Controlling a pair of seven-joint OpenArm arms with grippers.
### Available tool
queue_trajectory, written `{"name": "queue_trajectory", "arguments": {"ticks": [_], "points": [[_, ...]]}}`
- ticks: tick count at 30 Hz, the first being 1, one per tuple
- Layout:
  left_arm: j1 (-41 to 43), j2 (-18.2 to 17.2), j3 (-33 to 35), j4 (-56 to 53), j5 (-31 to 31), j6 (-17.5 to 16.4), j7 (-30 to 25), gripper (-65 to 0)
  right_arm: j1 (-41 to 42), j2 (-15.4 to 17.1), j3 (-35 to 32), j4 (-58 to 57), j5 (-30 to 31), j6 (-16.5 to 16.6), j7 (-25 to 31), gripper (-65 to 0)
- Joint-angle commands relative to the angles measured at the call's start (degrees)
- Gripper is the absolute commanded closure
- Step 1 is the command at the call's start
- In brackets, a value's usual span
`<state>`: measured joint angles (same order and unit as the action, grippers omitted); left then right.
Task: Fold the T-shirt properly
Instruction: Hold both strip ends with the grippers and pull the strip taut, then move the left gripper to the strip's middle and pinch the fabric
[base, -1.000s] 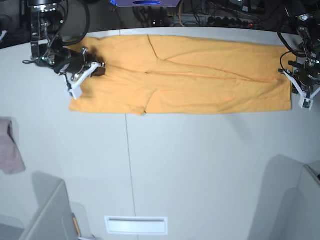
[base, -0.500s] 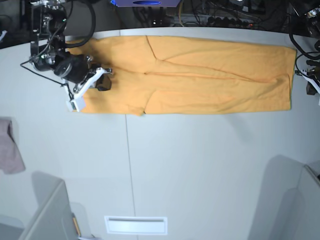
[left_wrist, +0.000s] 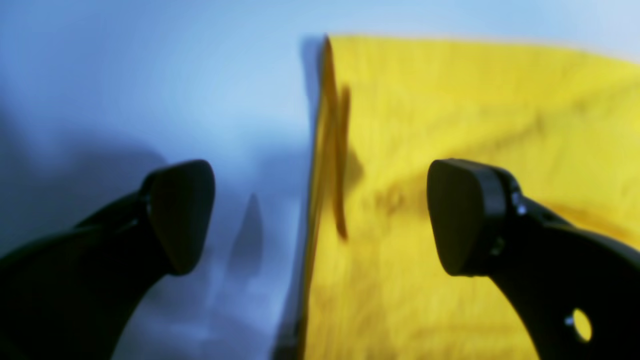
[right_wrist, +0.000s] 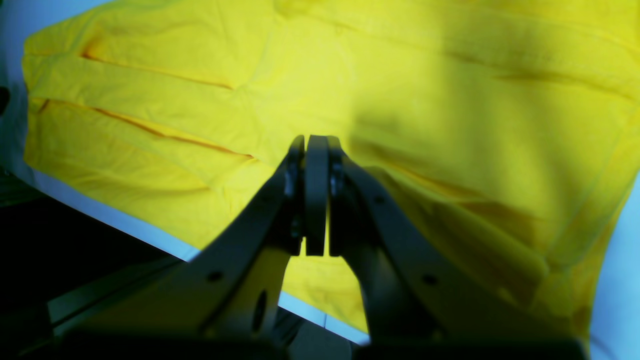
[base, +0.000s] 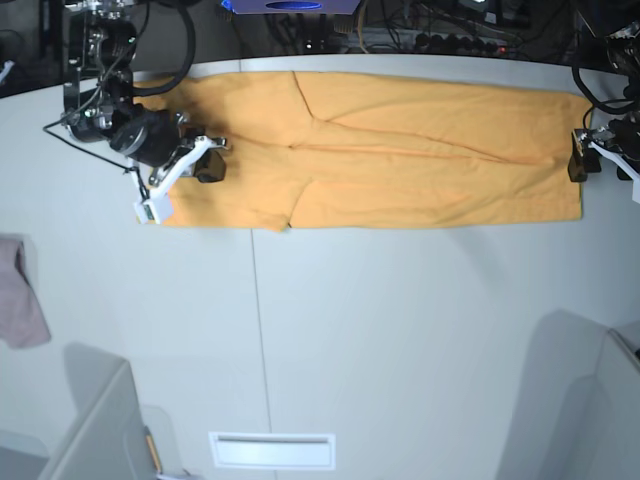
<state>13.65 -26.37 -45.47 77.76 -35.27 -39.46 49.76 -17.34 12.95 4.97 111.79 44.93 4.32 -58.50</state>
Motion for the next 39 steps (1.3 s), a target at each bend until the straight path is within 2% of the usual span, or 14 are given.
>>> {"name": "queue_trajectory", "arguments": {"ticks": [1,5,15,16,23,26,29,32,35,39], "points": [[-0.3,-1.5,0.9,-0.1,-1.0,-0.4,-1.6,-65.0,0.5,0.3,0.2,0.9,0.9,0.2,0.8,0.0],[-0.2,-1.5,5.3,-2.5,-1.3,-0.4,-3.7,-65.0,0.5,0.4,0.2,0.8,0.9,0.2,0.7,0.0],[0.1,-1.4,5.6,-9.7,-1.3,-0.4,-4.6,-65.0,0.6,0.6,0.3,-0.4,0.9,0.2,1.0,0.0],[0.1,-1.4,5.6,-9.9,-1.3,-0.4,-4.6,-62.0,0.6,0.5,0.3,-0.4,0.9,0.2,1.0,0.0],[0.1,-1.4,5.5,-10.4,-1.2,-0.4,-4.6,-22.2,0.4,0.3,0.6,-0.4,0.9,0.2,1.0,0.0],[0.1,-1.4,5.1,-10.4,-1.3,-0.4,-4.7,0.0,0.3,0.2,0.6,-0.4,1.0,0.2,1.0,0.0],[-0.2,-1.5,4.7,-10.3,-1.3,-0.4,-4.7,0.0,0.2,0.1,0.6,-0.4,1.0,0.2,1.0,0.0],[-0.4,-1.6,1.1,-9.1,-1.3,-0.4,-4.7,0.0,-0.6,-0.5,0.7,-0.1,1.3,0.2,1.1,0.0],[-0.2,-1.6,-2.3,-6.2,-1.1,-0.4,-4.6,0.0,-0.6,-0.8,0.8,-0.4,4.6,0.2,1.1,0.0],[0.6,-1.4,-2.3,-0.9,-0.8,-0.3,-4.3,0.0,0.2,-1.0,0.8,-0.4,9.4,0.2,1.2,0.0]]}}
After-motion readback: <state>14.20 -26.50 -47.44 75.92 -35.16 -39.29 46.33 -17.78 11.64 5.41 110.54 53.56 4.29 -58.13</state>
